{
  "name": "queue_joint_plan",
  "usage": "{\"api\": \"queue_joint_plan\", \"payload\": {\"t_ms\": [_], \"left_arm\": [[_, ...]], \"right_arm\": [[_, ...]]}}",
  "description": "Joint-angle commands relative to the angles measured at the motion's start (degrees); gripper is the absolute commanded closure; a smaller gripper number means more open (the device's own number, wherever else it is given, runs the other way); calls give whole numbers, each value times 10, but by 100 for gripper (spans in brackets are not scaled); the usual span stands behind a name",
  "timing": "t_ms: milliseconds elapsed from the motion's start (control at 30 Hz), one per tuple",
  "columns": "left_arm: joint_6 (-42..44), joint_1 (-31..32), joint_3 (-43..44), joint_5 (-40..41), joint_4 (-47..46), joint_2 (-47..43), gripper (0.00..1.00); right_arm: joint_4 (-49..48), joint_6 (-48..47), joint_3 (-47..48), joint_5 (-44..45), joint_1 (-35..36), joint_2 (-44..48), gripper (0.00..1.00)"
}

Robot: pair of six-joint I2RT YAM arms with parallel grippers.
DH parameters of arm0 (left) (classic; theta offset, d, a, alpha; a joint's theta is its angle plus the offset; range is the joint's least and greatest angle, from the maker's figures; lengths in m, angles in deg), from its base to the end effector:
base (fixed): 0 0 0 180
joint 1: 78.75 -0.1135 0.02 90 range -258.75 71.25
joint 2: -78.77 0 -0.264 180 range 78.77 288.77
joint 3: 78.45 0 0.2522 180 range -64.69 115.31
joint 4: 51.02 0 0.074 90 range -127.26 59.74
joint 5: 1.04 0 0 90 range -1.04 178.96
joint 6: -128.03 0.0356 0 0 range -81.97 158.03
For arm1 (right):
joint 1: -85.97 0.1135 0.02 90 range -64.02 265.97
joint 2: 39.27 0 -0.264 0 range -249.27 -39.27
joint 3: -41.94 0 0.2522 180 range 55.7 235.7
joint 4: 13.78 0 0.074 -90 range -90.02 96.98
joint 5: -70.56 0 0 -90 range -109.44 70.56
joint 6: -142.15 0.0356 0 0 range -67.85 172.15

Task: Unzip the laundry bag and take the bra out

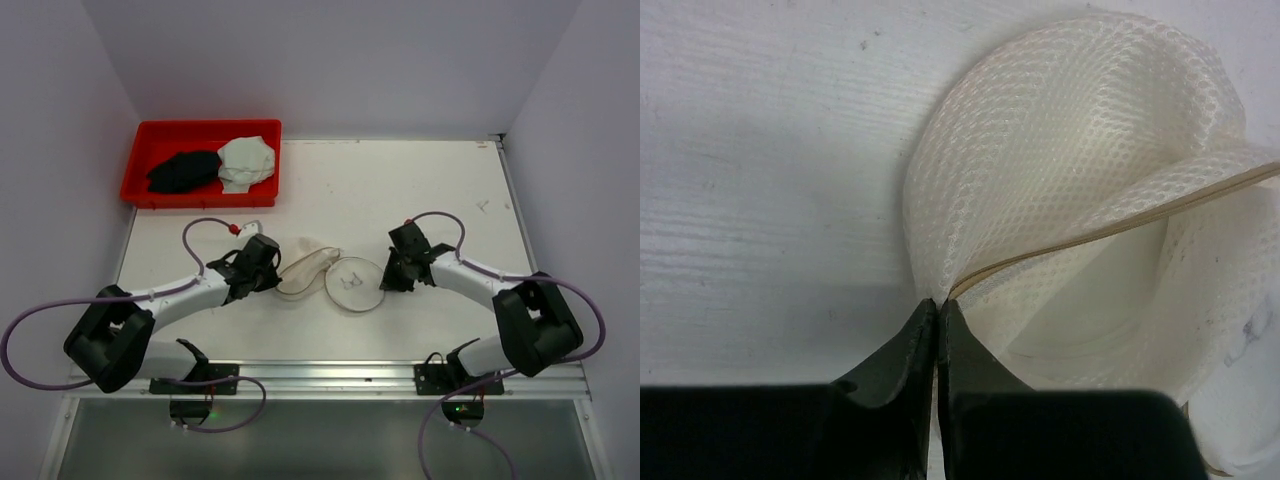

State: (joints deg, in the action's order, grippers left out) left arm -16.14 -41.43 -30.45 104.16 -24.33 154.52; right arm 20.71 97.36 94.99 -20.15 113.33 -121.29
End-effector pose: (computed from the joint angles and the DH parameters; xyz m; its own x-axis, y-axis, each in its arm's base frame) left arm 0.1975 -0.1388 0.1638 -0.7547 -0.4084 -0.5134 -0.2530 0.9032 -0.3466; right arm 0.2245 0.1166 0.1547 -0.8894 0.3388 -0.3069 0.2367 0.9157 0.3249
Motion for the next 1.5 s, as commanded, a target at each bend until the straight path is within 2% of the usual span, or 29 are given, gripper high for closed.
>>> {"api": "queue_joint_plan", "payload": {"t_ms": [0,67,233,367,433,600,667,700,833,1100,1300,1467], "left_arm": [[59,4,35,-5,-10,12,95],[78,7,60,-16,-7,37,100],[83,26,90,-25,-23,77,100],[72,71,122,-14,-40,99,100],[66,87,137,-1,-41,114,100],[53,141,182,12,-52,156,100],[38,157,196,8,-55,166,100],[34,162,198,5,-58,174,100],[7,170,180,-11,-90,180,100],[-39,170,86,-19,-182,142,100],[-68,170,15,-11,-235,117,100],[-93,169,-50,-1,-278,85,97]], "right_arm": [[70,-42,41,48,0,53,100],[124,-60,81,90,-1,68,100],[213,-106,145,156,1,99,100],[263,-130,196,184,2,102,100],[280,-137,210,187,4,99,100],[286,-139,262,134,23,96,100],[264,-139,278,87,31,89,100],[253,-137,280,35,32,87,100],[173,-105,276,-45,52,65,100],[36,-59,248,-142,82,-9,100],[-82,-26,215,-231,101,-82,91],[-177,2,175,-264,101,-131,78]]}}
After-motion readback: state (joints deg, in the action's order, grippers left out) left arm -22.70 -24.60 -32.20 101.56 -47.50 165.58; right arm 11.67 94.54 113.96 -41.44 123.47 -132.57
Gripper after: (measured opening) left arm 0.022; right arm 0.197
